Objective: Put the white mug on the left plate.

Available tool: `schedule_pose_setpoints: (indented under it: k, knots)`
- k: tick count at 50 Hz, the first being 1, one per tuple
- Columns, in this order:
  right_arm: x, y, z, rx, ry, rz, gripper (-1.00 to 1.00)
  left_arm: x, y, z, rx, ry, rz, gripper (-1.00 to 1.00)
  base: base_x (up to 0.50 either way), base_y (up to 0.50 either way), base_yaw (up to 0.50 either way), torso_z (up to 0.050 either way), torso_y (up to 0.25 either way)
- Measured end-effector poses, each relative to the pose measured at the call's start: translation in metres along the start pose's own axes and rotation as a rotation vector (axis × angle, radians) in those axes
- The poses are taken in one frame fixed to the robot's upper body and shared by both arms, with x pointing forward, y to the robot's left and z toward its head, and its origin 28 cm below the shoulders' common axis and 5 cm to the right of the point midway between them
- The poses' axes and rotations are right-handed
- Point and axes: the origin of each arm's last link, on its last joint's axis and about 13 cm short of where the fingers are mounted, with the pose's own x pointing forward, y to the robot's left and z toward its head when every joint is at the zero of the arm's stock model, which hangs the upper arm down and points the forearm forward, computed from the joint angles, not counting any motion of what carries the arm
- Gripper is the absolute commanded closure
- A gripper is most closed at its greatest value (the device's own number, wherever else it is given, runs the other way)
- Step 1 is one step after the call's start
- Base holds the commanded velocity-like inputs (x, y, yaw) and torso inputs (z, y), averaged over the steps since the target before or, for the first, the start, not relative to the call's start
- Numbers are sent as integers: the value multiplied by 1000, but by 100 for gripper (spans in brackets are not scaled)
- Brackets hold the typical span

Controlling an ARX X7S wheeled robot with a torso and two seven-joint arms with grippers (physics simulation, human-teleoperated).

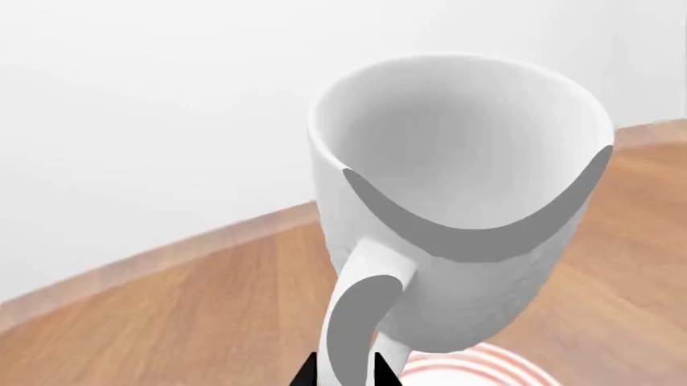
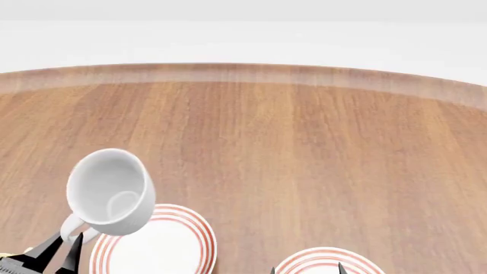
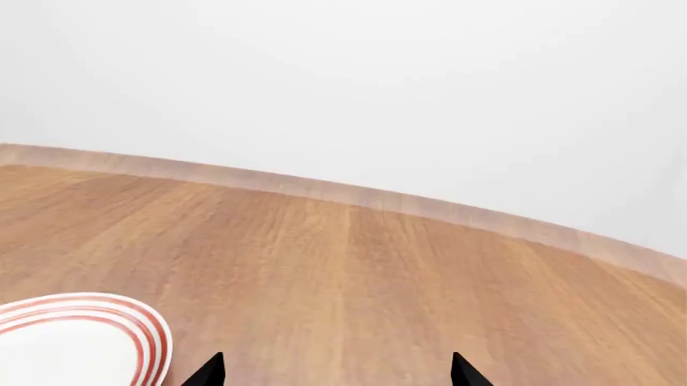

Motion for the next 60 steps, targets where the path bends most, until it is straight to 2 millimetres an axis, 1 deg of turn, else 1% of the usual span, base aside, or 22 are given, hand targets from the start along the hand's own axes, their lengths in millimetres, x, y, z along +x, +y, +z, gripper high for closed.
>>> schedule_pose_setpoints:
  k: [15, 28, 43, 60]
  knots:
    - [0, 0, 0, -1, 1, -1, -100, 20, 1, -7, -6, 55, -6, 100, 0, 0, 0, 0, 0]
    - [0, 0, 0, -1, 0, -2, -100, 31, -3, -14, -37, 135, -26, 100, 0, 0, 0, 0, 1]
    - [0, 0, 0, -2, 1, -3, -100, 36, -7, -20, -56, 203, -57, 100, 0, 0, 0, 0, 0]
    - [0, 0, -1, -3, 1, -3, -100, 41, -7, -30, -76, 255, -60, 100, 0, 0, 0, 0, 1]
